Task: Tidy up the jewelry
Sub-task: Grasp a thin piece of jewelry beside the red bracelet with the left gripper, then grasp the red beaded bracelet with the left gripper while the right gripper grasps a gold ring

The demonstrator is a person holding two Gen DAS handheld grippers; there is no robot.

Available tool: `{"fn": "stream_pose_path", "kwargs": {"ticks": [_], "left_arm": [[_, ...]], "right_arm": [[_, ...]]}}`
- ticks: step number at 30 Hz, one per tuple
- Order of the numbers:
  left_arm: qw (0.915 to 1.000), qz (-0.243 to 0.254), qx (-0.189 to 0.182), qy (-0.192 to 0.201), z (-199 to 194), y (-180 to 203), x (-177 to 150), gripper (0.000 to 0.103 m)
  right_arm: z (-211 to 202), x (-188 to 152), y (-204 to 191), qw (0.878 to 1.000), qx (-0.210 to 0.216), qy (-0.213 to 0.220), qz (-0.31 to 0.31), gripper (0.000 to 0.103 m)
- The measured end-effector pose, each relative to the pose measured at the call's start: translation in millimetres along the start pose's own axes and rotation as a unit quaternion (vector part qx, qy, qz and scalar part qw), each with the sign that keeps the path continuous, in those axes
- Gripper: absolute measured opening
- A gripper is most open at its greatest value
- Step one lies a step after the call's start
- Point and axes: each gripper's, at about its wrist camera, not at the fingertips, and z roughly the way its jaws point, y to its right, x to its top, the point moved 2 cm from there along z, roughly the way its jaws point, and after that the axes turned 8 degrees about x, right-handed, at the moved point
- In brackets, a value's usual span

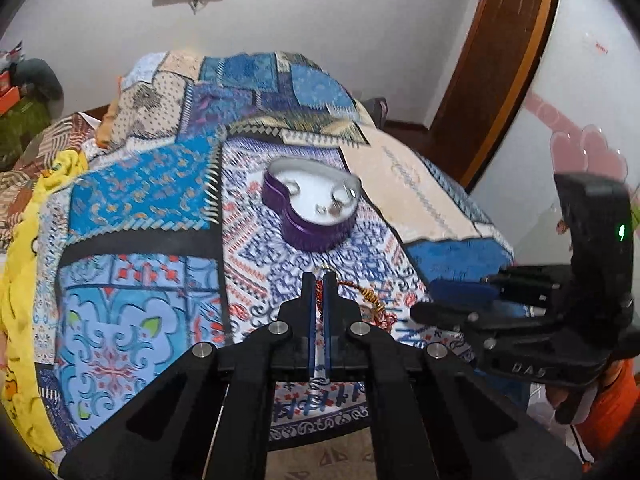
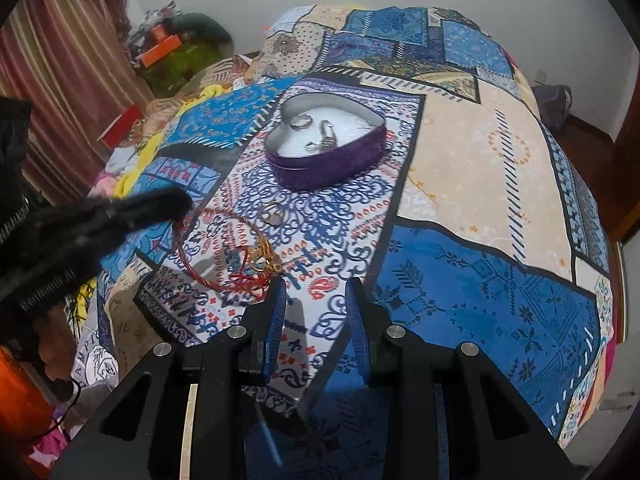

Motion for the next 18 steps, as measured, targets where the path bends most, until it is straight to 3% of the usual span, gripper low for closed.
{"fn": "stream_pose_path", "kwargs": {"ticks": [7, 18], "left_arm": [[0.9994, -0.027, 0.018, 0.016, -11, -26, 3, 0.001], [0.9971, -0.024, 0.062, -0.037, 17, -53, -26, 0.001]], "right_arm": [[9, 8, -16, 1.0, 0.006, -0.003, -0.021, 0.028], [34, 14, -24, 0.999, 0.003, -0.028, -0.039, 0.028]]}}
